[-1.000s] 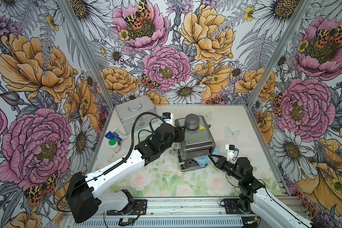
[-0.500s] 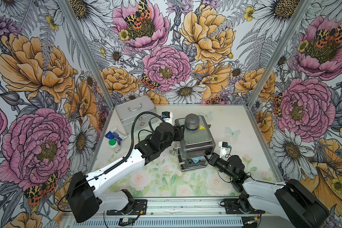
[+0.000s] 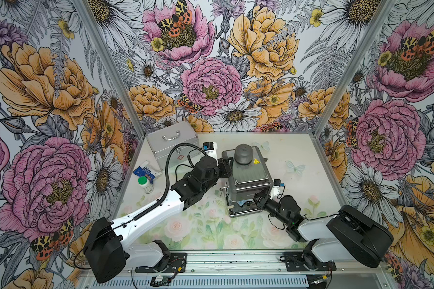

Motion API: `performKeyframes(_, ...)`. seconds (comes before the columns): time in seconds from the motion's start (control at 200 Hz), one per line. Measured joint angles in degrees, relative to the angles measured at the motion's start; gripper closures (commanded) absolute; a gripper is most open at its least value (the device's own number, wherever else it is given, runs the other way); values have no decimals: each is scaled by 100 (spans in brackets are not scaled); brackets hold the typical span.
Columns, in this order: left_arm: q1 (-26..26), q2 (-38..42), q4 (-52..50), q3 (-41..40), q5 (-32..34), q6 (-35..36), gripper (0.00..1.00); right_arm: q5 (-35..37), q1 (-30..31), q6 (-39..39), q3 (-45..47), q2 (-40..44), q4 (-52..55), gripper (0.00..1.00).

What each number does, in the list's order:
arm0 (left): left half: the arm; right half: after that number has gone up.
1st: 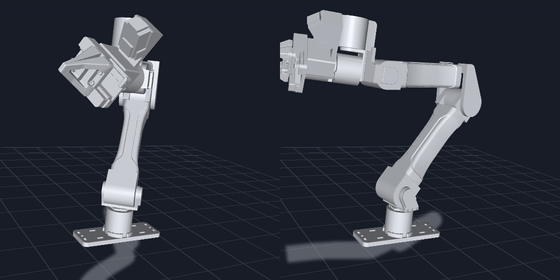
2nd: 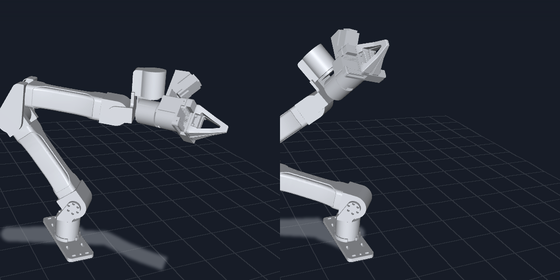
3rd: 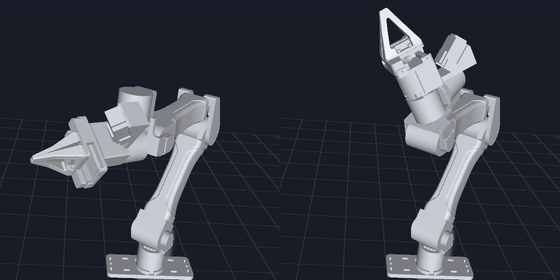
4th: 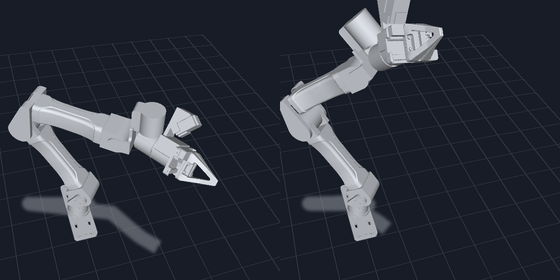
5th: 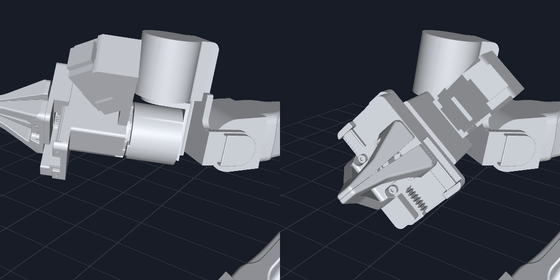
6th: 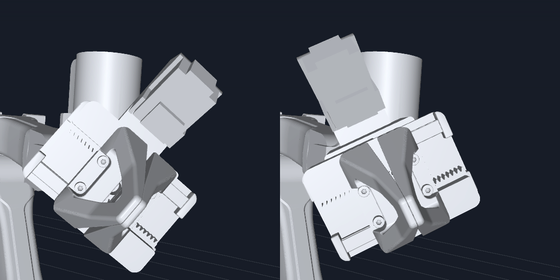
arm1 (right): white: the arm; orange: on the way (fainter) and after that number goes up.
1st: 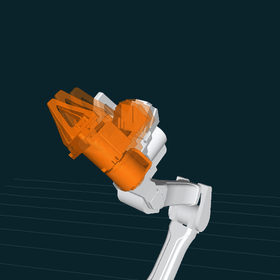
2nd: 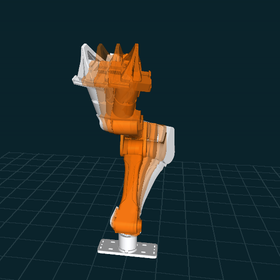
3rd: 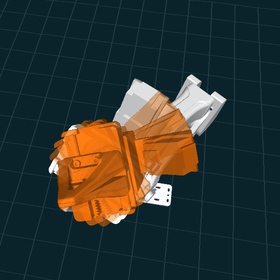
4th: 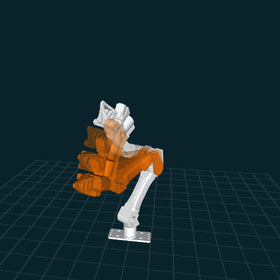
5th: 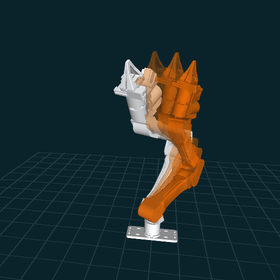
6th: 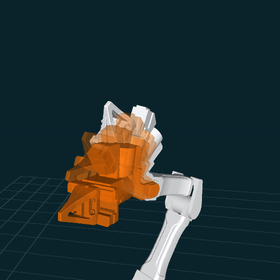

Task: Wipe the surface of a coffee machine
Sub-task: Wipe the dirt from the surface of the coffee machine.

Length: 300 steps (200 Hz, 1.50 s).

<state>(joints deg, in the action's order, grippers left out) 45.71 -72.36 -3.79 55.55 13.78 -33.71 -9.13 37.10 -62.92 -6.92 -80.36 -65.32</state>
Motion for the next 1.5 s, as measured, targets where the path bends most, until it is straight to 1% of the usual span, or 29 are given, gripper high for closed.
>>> performKeyframes(0.095, -24, -9, 42, -13, -24, -26, 44, 57, 76, 24, -98, -168, -22, 100)
performKeyframes(0.25, -37, -15, 114, -39, -33, -46, 46, 170, 422, 87, -415, -656, -181, 100)
performKeyframes(0.58, -55, -37, 164, -46, -33, -46, 47, 402, 778, 39, -671, -1731, -1113, 100)
performKeyframes(0.755, -55, -37, 175, -50, -33, -46, 47, 553, 802, 44, -660, -1709, -1174, 100)
performKeyframes(0.876, -55, -37, 175, -50, -33, -46, 47, 896, 813, 37, -442, -1668, -1290, 100)
performKeyframes(1.041, -55, -37, 173, -50, -33, -46, 47, 1250, 664, 44, -133, -1521, -1327, 100)
performKeyframes(1.336, -55, -37, 173, -50, -33, -46, 47, 1403, 269, 44, 247, -1071, -1331, 100)
performKeyframes(1.501, -55, -42, 173, -48, -33, -46, 47, 1377, 245, 44, 247, -957, -1327, 100)
